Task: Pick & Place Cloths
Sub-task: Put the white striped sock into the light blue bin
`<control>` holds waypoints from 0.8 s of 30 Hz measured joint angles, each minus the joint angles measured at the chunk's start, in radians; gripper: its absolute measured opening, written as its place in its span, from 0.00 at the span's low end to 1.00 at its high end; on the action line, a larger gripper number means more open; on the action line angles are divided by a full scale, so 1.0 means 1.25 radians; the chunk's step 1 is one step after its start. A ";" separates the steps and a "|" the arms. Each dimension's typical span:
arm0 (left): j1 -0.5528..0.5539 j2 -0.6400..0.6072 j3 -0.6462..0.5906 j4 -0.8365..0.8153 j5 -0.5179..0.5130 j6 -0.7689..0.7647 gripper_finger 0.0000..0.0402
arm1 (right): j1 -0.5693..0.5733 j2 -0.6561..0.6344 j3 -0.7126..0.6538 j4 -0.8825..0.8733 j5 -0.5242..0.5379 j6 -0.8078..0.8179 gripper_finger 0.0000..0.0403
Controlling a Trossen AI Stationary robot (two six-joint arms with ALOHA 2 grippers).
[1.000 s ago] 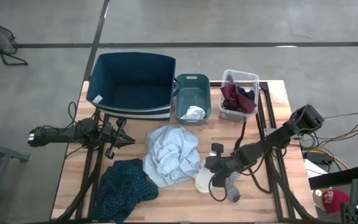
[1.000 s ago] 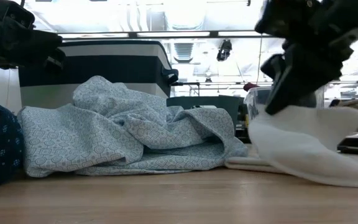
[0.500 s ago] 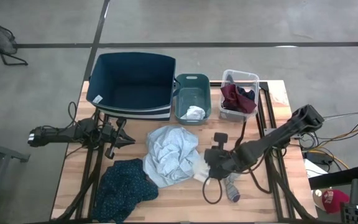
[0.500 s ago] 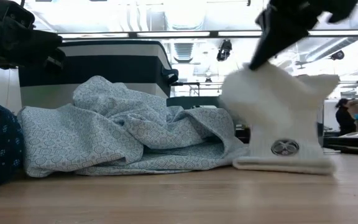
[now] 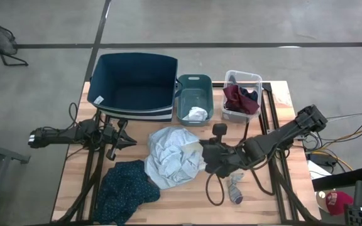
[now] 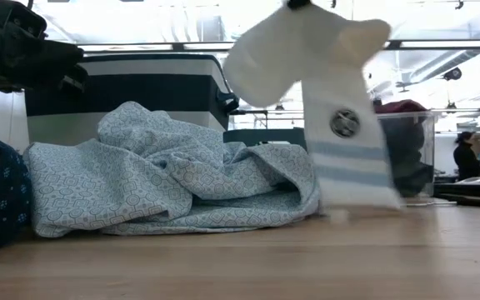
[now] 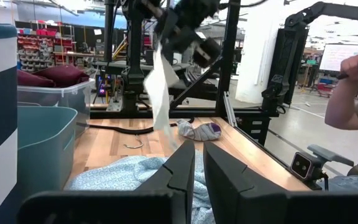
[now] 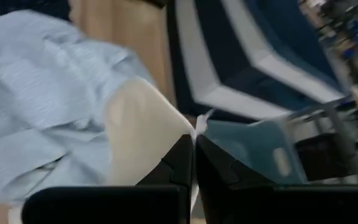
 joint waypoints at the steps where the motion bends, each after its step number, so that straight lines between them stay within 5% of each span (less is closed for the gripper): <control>1: 0.000 0.000 0.000 0.000 0.000 0.000 0.10 | -0.005 0.000 0.011 -0.001 0.011 -0.014 0.02; 13: 0.000 0.000 0.000 0.000 0.000 0.000 0.10 | -0.109 0.000 0.143 0.010 0.223 -0.199 0.02; 24: 0.000 0.000 0.000 0.000 0.000 0.000 0.10 | -0.309 0.000 0.199 0.170 0.230 -0.385 0.02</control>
